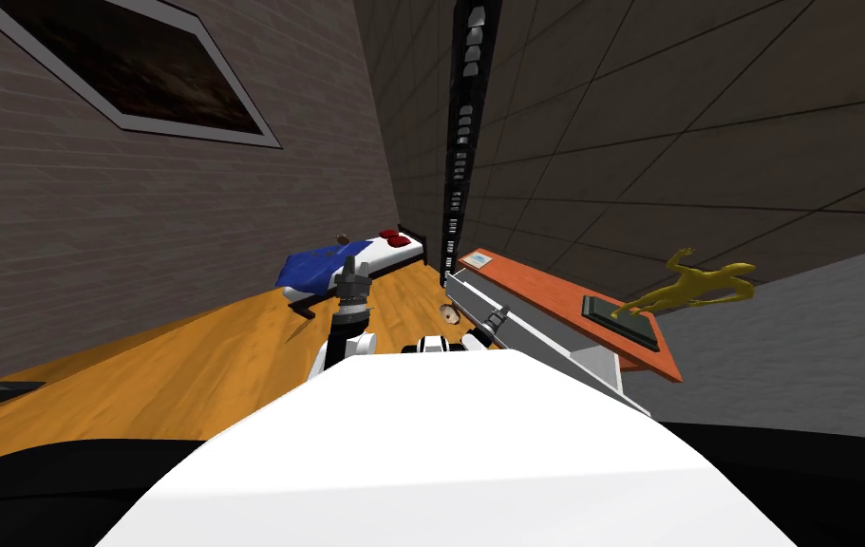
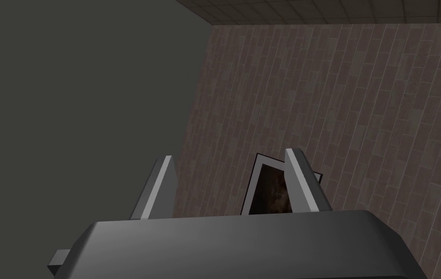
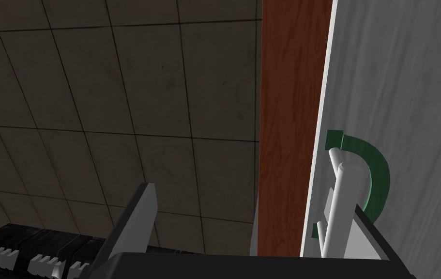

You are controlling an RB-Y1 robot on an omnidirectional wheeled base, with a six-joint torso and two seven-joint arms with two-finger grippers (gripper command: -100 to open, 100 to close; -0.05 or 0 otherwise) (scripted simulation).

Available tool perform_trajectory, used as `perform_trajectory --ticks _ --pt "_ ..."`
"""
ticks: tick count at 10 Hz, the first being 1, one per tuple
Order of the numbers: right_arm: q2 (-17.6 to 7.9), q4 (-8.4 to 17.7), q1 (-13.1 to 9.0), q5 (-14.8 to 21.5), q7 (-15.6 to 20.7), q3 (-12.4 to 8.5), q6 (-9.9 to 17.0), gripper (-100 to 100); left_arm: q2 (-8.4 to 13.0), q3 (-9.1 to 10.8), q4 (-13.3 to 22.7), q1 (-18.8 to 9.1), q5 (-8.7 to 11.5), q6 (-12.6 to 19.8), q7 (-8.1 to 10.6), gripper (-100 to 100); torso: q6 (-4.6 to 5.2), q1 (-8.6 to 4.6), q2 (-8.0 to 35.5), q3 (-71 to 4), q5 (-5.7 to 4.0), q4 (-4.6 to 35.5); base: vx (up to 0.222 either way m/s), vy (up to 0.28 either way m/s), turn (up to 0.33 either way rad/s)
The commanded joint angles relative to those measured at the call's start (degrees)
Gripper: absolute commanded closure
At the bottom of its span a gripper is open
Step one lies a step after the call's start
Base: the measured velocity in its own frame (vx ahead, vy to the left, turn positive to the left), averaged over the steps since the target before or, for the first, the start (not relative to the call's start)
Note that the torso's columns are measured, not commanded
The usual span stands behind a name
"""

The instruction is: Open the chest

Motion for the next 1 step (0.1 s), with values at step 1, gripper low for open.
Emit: perform_trajectory --ticks 1 --pt "0.00 0.01 0.01 0.00 0.01 0.00 0.00 0 0.00 0.00 0.00 0.00 0.00 0.00 0.00 0 0.00 0.00 0.00 0.00 0.00 0.00 0.000 0.000 0.000"
